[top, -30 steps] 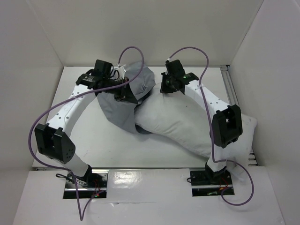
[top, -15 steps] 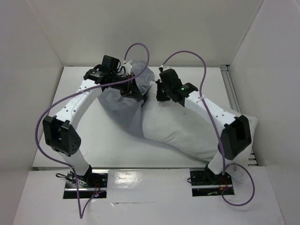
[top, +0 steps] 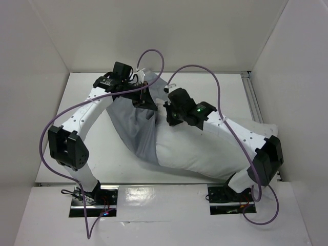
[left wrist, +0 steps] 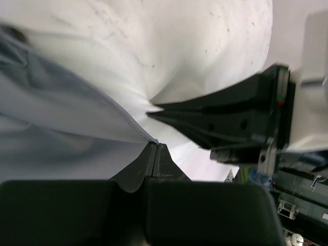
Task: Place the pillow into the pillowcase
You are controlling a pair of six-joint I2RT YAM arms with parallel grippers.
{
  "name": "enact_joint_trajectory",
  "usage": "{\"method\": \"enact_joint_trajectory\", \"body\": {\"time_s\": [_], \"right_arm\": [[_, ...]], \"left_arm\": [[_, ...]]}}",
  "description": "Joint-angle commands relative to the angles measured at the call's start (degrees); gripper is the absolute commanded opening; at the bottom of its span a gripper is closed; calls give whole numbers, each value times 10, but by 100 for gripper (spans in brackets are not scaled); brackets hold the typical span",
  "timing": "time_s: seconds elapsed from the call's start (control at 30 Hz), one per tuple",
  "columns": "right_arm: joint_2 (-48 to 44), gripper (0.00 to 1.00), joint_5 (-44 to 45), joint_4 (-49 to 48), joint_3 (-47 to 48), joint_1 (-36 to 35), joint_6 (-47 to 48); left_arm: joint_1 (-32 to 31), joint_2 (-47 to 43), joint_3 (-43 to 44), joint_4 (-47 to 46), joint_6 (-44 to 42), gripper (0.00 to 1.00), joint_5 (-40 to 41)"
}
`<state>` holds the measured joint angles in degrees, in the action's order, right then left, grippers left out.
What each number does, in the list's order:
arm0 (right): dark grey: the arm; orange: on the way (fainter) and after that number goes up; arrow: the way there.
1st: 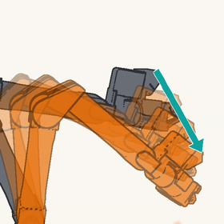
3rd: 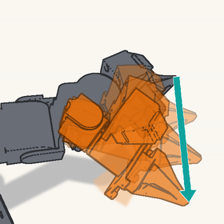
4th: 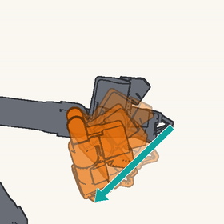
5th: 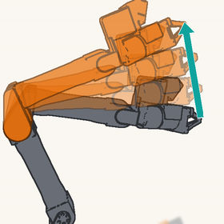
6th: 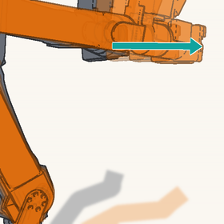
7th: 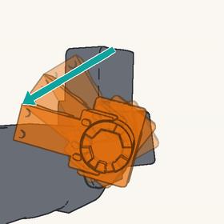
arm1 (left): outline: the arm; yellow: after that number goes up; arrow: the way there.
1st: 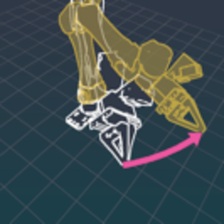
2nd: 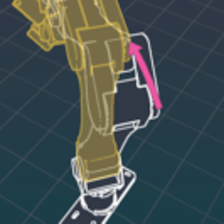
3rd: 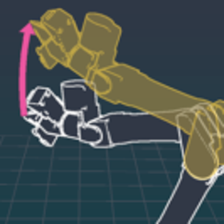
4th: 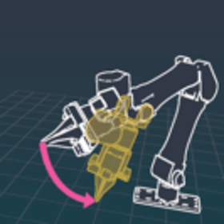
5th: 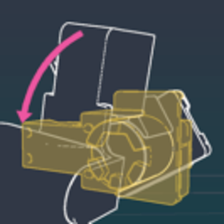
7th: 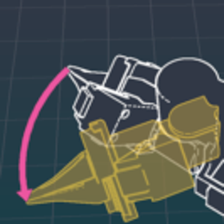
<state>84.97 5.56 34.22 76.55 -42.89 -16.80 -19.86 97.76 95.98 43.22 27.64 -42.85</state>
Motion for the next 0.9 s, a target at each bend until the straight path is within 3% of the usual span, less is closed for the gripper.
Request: {"method": "enact_joint_trajectory", "body": {"time_s": [0.0, 0.13, 0.23, 0.27, 0.3, 0.37, 0.4, 0.5, 0.6, 0.7, 0.87], "right_arm": [[5, 0, -1, 33, 10, -32, 11], [15, 0, -12, 20, 4, -32, -2], [20, 0, -12, 13, -7, -38, -13], [15, 0, -12, 13, -14, -38, -13], [15, 0, -12, 8, -14, -38, -13], [2, 0, -12, 8, -20, -38, -13], [2, 0, -12, 8, -25, -38, -13], [-3, 0, -12, 2, -26, -38, -18], [-3, 0, -12, 2, -31, -38, -24], [-3, 0, -12, 2, -31, -38, -24], [-3, 0, -12, 2, -26, -38, -24]], "left_arm": [[1, -6, -9, -31, 8, 0, -10], [1, -20, -40, -37, -15, 1, -54], [34, -27, -54, -29, -15, 27, -1], [42, -33, -54, -29, -10, 29, 10], [49, -33, -54, -29, -5, 38, 30], [68, -33, -54, -29, 0, 64, 30], [68, -33, -54, -29, 6, 71, 36], [68, -13, -40, -29, 6, 72, 70], [62, 16, -14, 2, -1, 68, 145], [38, 45, 13, 36, -24, 73, 187], [-6, 116, 69, 88, -61, 75, 247]]}}
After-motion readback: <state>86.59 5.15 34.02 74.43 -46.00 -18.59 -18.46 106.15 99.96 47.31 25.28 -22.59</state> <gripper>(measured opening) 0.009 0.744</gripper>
